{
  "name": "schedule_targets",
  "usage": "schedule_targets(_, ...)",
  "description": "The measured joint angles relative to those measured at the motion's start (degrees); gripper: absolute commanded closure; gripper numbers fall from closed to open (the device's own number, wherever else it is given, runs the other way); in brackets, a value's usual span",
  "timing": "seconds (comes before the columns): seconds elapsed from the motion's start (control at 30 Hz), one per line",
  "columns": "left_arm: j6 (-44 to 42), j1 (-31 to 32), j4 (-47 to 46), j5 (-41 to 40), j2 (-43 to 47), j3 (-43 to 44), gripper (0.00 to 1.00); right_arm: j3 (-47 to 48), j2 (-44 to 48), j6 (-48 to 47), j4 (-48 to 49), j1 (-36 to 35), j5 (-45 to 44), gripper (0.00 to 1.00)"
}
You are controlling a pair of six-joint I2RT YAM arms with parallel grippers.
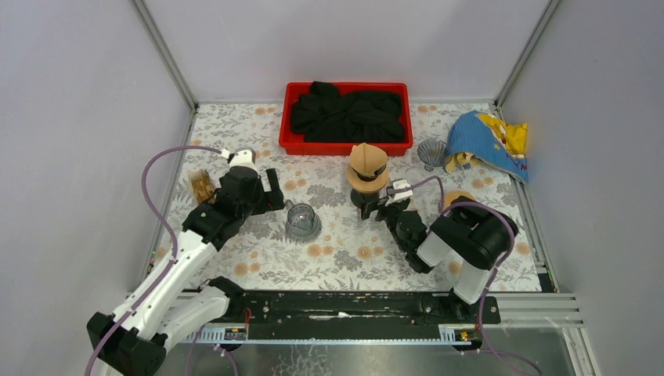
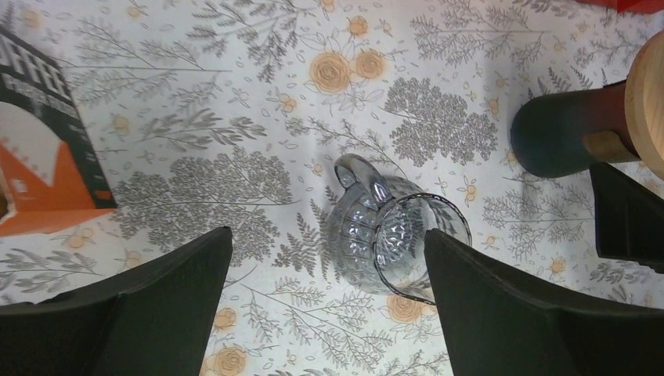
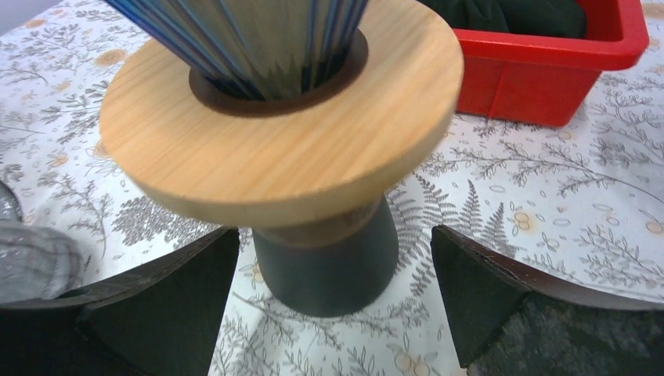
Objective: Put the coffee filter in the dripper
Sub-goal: Move the coffee server to the center of the board.
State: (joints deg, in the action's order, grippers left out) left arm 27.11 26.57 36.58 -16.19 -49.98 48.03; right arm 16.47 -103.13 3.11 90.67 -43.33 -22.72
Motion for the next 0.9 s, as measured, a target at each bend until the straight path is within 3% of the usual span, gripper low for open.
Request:
schedule_targets(0.37, 4.2, 0.0, -2.9, 9.5, -8.8, -1.4, 0.01, -11.1, 16.3, 5.1, -2.6, 0.1, 1.4, 0.01)
schedule_targets(0.7, 6.7, 0.1, -6.3, 13.4, -13.5, -4.7, 0.06, -11.1, 41.5, 10.3, -30.1, 0.2, -0.1, 0.01)
schedule_targets(0.9, 8.2, 1.4, -9.6, 14.8, -15.3, -6.4, 0.09, -7.6, 52.9, 14.0, -54.8, 0.3, -5.5, 0.01)
